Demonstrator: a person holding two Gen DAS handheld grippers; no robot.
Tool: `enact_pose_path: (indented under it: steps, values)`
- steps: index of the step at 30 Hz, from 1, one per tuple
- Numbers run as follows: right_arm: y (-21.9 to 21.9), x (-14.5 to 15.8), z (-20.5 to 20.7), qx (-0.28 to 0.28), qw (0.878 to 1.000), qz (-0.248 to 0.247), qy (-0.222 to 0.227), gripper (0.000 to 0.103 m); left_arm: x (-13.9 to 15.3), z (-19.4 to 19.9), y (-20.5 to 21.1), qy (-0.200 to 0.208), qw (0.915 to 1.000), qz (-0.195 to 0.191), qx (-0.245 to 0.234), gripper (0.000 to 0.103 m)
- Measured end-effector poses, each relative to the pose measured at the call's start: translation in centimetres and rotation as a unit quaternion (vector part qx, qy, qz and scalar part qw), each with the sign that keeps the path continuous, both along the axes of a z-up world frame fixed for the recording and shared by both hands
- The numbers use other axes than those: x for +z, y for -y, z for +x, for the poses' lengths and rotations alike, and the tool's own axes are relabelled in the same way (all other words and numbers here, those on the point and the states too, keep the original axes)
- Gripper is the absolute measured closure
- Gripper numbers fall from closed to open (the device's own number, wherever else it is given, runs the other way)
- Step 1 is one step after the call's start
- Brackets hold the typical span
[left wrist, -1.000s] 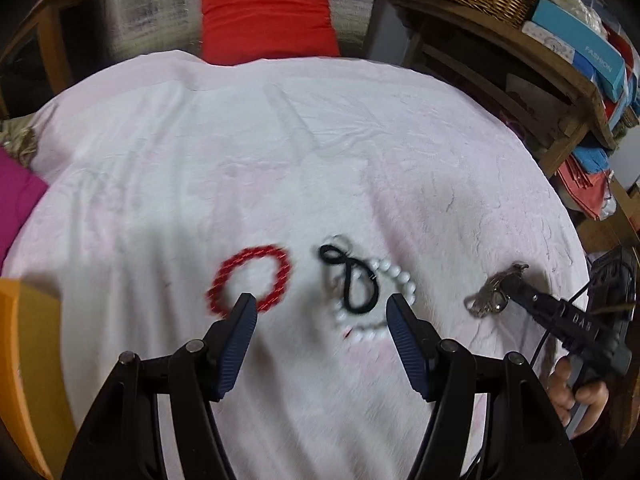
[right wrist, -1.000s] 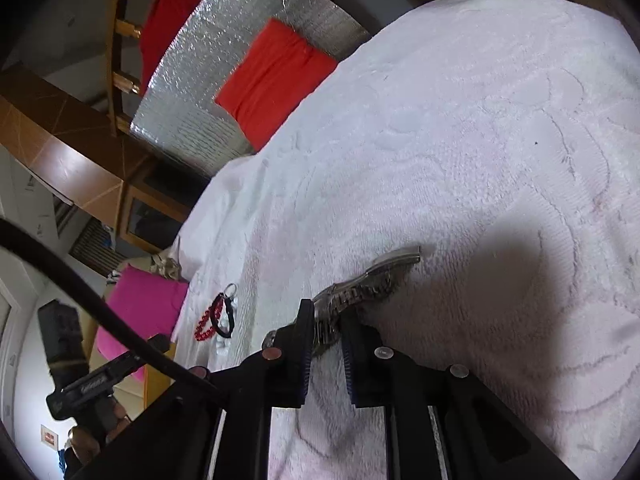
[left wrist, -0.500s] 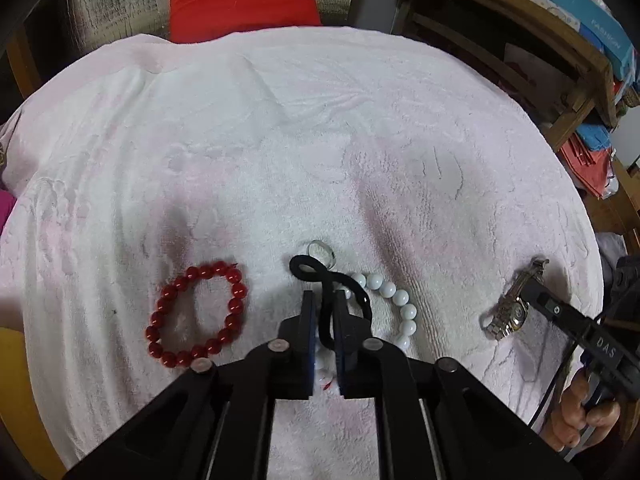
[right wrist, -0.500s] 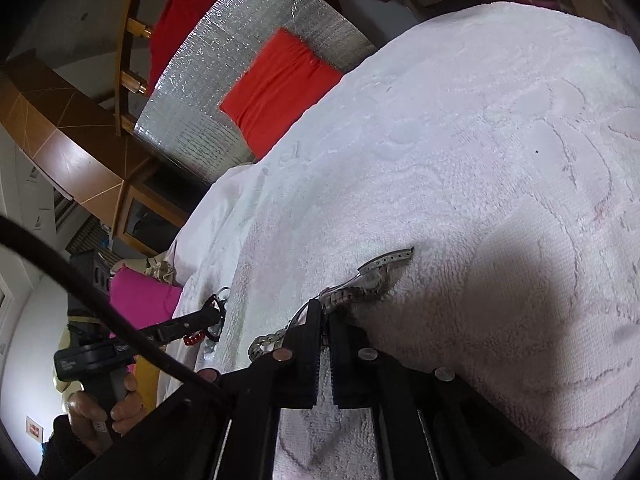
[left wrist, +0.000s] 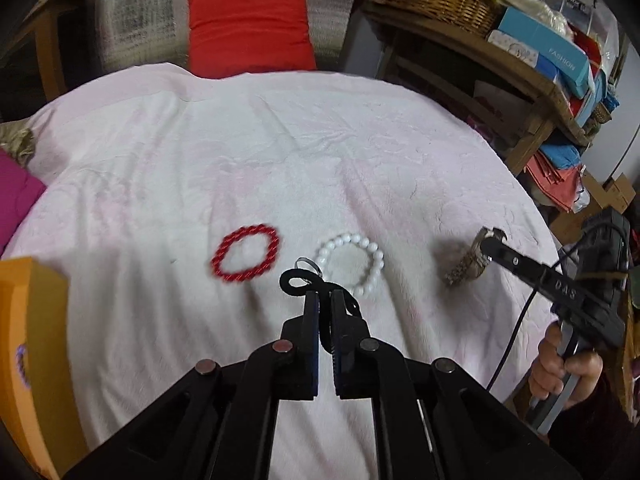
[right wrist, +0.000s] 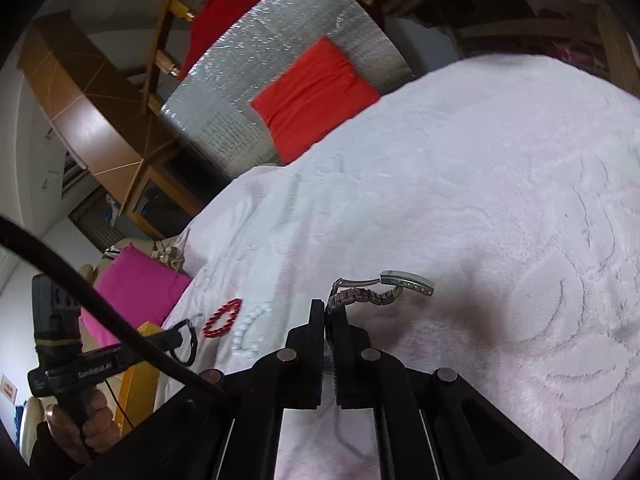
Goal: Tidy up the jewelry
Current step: 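Carry the watch and black cord over the orange box and release them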
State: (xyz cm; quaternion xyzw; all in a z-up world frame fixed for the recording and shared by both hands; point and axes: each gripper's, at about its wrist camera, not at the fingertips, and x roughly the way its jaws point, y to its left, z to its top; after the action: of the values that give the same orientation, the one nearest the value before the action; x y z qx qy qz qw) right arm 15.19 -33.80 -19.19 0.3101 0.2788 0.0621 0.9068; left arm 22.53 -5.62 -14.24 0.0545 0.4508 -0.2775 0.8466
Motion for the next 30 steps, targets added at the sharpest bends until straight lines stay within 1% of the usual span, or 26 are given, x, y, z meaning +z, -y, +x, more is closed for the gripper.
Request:
enact_pose_path:
  steps: [4,7,9,13,16,19,21,22,24,27,30]
  values:
    - [-1.6,1.4,-0.7,0.016,1.0,-0.014,0.014,0.099,0.6,-2.2,-2.4,0.013,0.9996,0.004,0.024,0.098]
    - [-2.9,2.4,-1.0,0.029,0.999,-0.025,0.021,0.099,1.0,-3.7,-4.6,0.022,0.9986,0.014,0.047,0.098]
    - [-4.0,3.3,-1.1,0.041,0.998,-0.035,0.027,0.099,1.1,-4.4,-6.4,0.025,0.9975,0.014,0.064,0.098]
    - [-7.0,5.2,-0.6,0.072,0.995,-0.05,0.038,0.099,2.5,-6.4,-11.0,0.04,0.9937,0.005,0.105,0.098]
    - [-9.8,6.5,0.2,0.102,0.992,-0.056,0.045,0.099,3.5,-7.9,-15.4,0.051,0.9879,0.0,0.146,0.098]
    - [-14.0,7.8,1.4,0.147,0.986,-0.064,0.054,0.099,4.1,-8.9,-20.4,0.058,0.9797,0.0,0.192,0.098]
    - [-17.2,8.5,2.4,0.182,0.979,-0.067,0.057,0.099,4.1,-9.4,-23.7,0.061,0.9727,0.004,0.224,0.098]
    - [-19.5,8.9,3.1,0.205,0.975,-0.069,0.058,0.099,4.0,-9.5,-25.3,0.06,0.9695,0.005,0.238,0.098]
    - [-22.7,9.1,3.9,0.236,0.968,-0.07,0.058,0.099,3.5,-9.6,-28.2,0.05,0.9642,0.007,0.26,0.098]
    - [-28.2,9.2,5.6,0.282,0.954,-0.078,0.057,0.099,2.4,-9.1,-31.1,0.038,0.9594,0.012,0.279,0.098]
    - [-33.0,9.0,7.5,0.31,0.946,-0.077,0.051,0.099,1.2,-7.7,-33.1,0.023,0.9585,0.002,0.284,0.098]
